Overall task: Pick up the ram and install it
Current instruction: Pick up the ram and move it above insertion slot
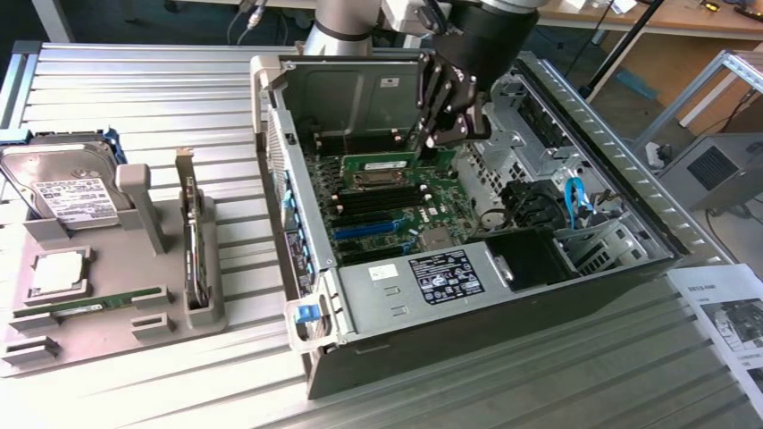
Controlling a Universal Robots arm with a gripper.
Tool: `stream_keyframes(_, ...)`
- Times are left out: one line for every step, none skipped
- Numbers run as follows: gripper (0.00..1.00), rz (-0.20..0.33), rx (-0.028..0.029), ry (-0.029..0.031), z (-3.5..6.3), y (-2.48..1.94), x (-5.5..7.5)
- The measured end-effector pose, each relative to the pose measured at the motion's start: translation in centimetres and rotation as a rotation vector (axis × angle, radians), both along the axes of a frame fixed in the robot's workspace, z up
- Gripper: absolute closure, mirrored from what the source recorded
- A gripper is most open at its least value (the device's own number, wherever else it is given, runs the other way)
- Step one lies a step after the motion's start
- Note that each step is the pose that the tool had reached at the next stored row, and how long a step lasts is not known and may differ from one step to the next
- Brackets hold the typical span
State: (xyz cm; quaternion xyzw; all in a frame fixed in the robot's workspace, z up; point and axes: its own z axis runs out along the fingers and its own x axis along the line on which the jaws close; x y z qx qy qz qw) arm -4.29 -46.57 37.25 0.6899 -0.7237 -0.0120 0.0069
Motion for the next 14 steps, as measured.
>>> stream_keyframes(0.88,0.0,0.0001,0.0,-0.17,0.0,0.0)
stream_keyframes(0.88,0.0,0.0001,0.0,-0.32,0.0,0.0)
stream_keyframes(0.88,0.0,0.0002,0.0,-0.46,0.0,0.0)
stream_keyframes(0.88,0.0,0.0001,0.0,-0.66,0.0,0.0)
stream_keyframes(0.88,0.0,0.0002,0.0,-0.79,0.0,0.0)
stream_keyframes(0.88,0.0,0.0002,0.0,-0.95,0.0,0.0)
stream_keyframes(0.88,0.0,0.0001,0.0,-1.08,0.0,0.0)
stream_keyframes(0.88,0.0,0.0001,0.0001,-1.21,0.0,0.0)
stream_keyframes(0.88,0.0,0.0001,0.0,-1.33,0.0,0.0)
stream_keyframes(0.88,0.0,0.0001,0.0,-1.41,0.0,0.0)
stream_keyframes(0.88,0.0,0.0,0.0001,-1.45,0.0,0.0)
stream_keyframes(0.88,0.0,-0.0001,0.0001,-1.45,0.0,0.0)
stream_keyframes(0.88,0.0,-0.0001,0.0001,-1.45,0.0,0.0)
stream_keyframes(0.88,0.0,0.0,0.0001,-1.45,0.0,0.0)
